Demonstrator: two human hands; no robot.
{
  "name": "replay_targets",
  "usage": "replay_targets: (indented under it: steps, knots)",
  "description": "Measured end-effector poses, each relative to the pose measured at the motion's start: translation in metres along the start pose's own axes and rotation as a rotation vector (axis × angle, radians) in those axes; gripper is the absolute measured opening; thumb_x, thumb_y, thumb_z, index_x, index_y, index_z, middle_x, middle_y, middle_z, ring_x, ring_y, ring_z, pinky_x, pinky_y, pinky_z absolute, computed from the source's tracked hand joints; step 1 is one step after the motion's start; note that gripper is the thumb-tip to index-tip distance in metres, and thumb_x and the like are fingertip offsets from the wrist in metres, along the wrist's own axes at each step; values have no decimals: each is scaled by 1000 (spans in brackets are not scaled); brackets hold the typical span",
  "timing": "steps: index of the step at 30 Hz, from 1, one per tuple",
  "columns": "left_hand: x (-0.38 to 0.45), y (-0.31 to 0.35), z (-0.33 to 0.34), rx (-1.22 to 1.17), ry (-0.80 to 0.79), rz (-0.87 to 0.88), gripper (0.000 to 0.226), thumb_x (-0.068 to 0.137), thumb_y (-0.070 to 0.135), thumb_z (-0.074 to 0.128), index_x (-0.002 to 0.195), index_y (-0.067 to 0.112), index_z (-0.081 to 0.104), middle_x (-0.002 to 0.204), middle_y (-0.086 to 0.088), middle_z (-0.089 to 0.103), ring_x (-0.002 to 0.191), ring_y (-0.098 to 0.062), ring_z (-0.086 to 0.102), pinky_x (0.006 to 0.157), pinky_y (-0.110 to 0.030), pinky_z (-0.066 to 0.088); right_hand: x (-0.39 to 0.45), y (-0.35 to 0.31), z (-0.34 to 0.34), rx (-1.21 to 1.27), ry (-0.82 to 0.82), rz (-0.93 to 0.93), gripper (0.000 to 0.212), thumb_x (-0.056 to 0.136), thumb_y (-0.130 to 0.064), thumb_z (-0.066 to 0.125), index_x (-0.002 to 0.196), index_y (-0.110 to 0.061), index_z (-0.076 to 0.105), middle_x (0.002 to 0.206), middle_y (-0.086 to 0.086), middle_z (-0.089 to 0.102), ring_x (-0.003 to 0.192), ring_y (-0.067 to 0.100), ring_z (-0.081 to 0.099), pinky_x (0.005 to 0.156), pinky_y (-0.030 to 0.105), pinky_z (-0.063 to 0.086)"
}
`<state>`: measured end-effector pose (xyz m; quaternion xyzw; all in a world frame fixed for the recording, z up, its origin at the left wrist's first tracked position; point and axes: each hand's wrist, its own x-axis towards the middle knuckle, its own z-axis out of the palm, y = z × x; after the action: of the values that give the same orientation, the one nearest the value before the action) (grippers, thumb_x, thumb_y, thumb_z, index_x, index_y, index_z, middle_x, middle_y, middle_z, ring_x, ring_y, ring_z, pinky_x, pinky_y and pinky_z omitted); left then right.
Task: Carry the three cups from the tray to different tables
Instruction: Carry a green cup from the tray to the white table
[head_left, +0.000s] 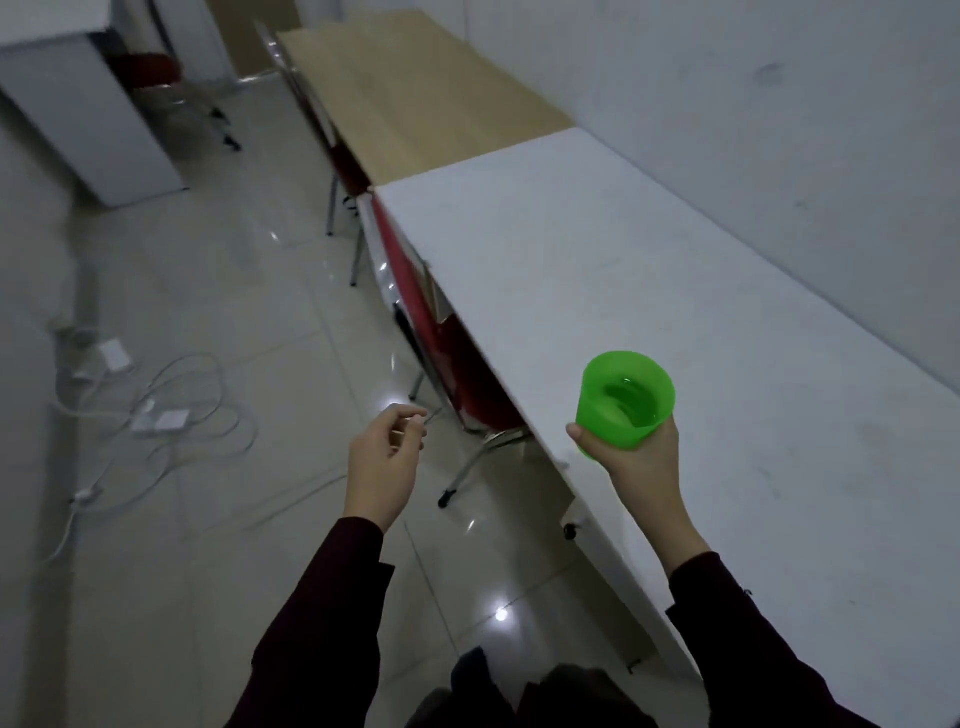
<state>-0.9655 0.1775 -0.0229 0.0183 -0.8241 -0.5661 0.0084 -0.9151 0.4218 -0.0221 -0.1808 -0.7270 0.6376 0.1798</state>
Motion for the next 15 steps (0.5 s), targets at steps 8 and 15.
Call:
replay_targets:
  steps: [8, 15]
  knots:
    - [145, 12, 95, 77, -243, 66, 16, 92, 22, 51, 86, 29, 65, 80, -14, 67, 75, -30, 62, 66, -30, 52, 105, 31, -4, -51, 153, 63, 68, 62, -20, 91, 121, -15, 57, 114, 2, 67, 105, 16, 64, 89, 30, 50]
    - [292, -10, 180, 358, -257, 82, 24, 92, 29, 50, 112, 18, 59, 101, -2, 62, 91, -20, 59, 80, -34, 48, 224, 67, 13, -46, 138, 123, 72, 57, -28, 90, 120, -16, 56, 111, -4, 66, 100, 5, 63, 80, 10, 49]
